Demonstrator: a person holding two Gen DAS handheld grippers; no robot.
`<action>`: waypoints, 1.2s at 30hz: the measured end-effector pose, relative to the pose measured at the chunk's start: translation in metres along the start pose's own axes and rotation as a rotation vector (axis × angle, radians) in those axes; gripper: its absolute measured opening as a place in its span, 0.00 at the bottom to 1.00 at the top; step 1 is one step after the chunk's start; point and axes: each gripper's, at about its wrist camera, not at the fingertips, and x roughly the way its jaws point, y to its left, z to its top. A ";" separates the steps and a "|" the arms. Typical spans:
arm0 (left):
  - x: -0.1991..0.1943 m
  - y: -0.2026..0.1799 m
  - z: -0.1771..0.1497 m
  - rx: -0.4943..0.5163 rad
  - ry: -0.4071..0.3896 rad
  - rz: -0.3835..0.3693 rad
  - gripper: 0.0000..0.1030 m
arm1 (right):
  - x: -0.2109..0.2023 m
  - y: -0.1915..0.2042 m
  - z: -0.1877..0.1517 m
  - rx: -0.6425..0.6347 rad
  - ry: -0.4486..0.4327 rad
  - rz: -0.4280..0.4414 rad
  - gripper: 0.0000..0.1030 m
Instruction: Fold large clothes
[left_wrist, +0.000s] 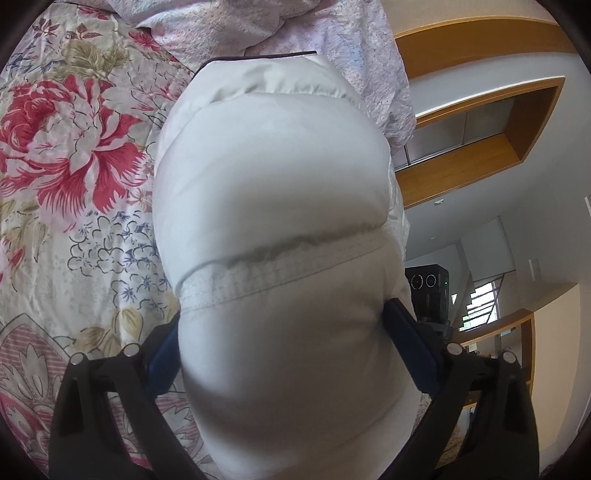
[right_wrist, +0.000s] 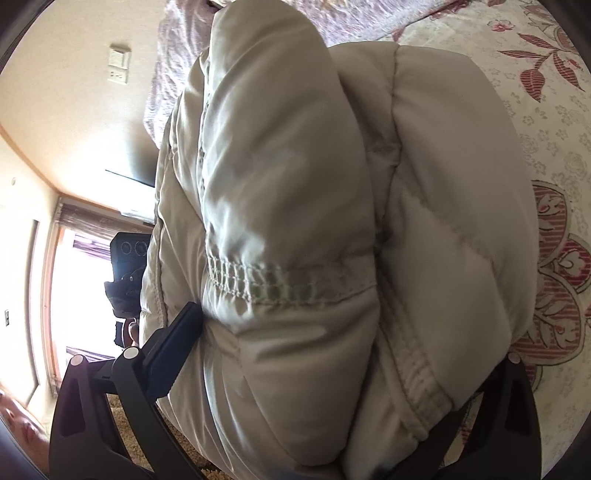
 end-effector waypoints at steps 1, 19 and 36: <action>0.001 -0.001 -0.001 -0.002 -0.001 -0.002 0.94 | 0.000 -0.001 0.000 -0.001 -0.002 0.006 0.97; -0.058 -0.004 0.065 0.062 -0.230 -0.012 0.92 | 0.048 0.062 0.089 -0.128 -0.072 0.094 0.86; -0.072 0.044 0.088 0.046 -0.253 0.286 0.97 | 0.071 0.054 0.100 -0.066 -0.177 -0.195 0.96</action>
